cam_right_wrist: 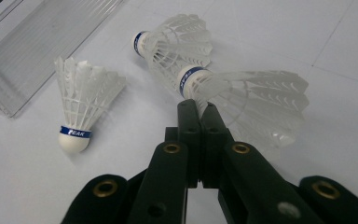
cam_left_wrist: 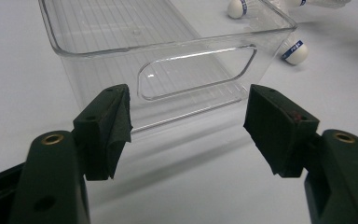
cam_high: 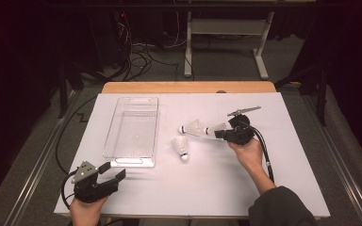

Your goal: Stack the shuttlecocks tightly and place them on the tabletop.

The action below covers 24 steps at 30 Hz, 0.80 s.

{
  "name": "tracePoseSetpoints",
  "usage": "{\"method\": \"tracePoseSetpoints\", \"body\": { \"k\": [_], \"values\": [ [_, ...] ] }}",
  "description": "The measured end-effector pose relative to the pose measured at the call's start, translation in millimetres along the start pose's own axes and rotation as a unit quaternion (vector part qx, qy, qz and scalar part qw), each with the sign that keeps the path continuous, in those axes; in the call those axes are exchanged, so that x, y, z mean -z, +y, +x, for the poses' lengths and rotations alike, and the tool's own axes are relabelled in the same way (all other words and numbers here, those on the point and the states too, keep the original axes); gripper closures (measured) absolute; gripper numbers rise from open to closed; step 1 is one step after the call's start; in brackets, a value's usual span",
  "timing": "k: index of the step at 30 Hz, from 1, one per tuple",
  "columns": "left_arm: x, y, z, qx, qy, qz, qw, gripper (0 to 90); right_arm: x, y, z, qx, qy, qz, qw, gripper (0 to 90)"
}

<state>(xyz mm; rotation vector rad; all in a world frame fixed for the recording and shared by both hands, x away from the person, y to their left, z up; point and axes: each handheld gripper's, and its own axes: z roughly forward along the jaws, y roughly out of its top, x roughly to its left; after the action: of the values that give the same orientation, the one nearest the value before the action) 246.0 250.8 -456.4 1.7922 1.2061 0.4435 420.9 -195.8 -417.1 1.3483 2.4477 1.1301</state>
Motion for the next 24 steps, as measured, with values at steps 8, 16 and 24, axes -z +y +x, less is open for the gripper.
{"method": "tracePoseSetpoints", "body": {
  "k": [8,16,24],
  "values": [
    [-0.2,0.0,0.0,-0.001,0.0,0.001,1.0,32.3,-4.7,4.4,0.6,0.004,0.003,0.001,1.0,90.0],
    [-0.3,0.0,0.0,-0.001,-0.001,0.001,1.0,32.3,-10.3,9.8,2.4,0.007,0.007,0.003,0.9999,90.0],
    [-0.2,0.0,0.3,0.0,0.0,0.001,1.0,32.3,-18.3,15.0,5.0,0.005,0.013,0.005,0.9999,90.0]
  ]
}}
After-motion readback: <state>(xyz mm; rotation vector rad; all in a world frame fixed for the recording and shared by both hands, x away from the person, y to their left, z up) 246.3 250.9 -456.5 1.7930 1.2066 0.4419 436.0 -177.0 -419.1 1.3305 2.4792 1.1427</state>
